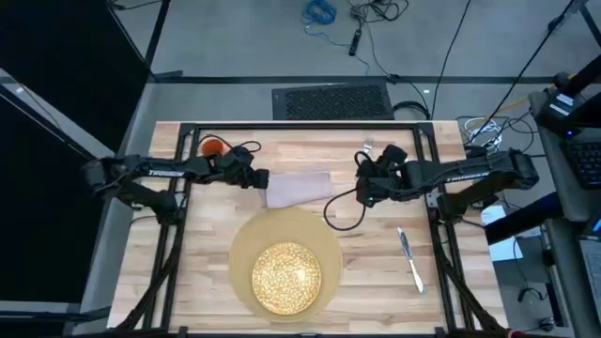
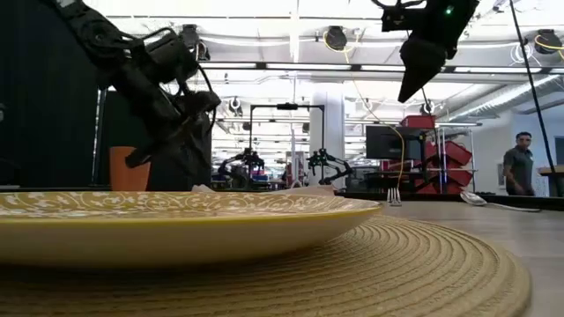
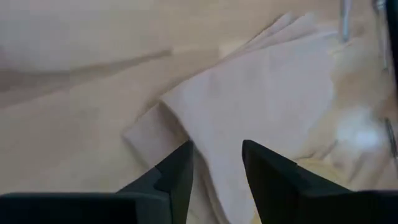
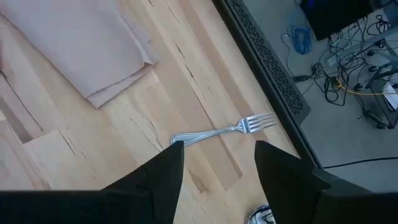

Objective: Set table place
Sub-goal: Fold the light orange napkin on the table

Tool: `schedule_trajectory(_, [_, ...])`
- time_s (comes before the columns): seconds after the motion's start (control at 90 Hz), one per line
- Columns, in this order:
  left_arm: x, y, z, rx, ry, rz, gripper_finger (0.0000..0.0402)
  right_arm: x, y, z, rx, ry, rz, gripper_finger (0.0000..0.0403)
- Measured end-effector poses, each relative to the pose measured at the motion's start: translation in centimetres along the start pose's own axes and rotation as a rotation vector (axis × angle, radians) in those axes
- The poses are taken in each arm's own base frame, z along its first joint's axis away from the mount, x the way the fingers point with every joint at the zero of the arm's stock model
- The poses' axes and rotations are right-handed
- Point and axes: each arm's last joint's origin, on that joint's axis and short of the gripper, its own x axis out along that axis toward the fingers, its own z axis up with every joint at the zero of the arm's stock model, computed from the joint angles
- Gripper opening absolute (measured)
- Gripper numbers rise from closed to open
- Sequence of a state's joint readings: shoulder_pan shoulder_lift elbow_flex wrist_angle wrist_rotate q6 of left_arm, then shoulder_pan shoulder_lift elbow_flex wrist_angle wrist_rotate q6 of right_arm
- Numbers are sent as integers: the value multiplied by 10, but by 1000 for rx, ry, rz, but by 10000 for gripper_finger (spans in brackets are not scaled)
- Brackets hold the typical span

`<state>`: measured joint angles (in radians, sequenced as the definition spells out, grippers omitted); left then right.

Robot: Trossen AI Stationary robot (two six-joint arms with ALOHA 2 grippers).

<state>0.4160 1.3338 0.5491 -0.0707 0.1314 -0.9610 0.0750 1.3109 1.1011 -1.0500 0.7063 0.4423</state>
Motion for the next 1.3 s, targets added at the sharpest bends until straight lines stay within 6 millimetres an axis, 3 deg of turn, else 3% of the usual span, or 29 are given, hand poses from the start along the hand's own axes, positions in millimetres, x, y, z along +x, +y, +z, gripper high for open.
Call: schedule_trajectory(1.3, [17,2,2,25,-11,1,125,0,1,1,1,-9,5,183])
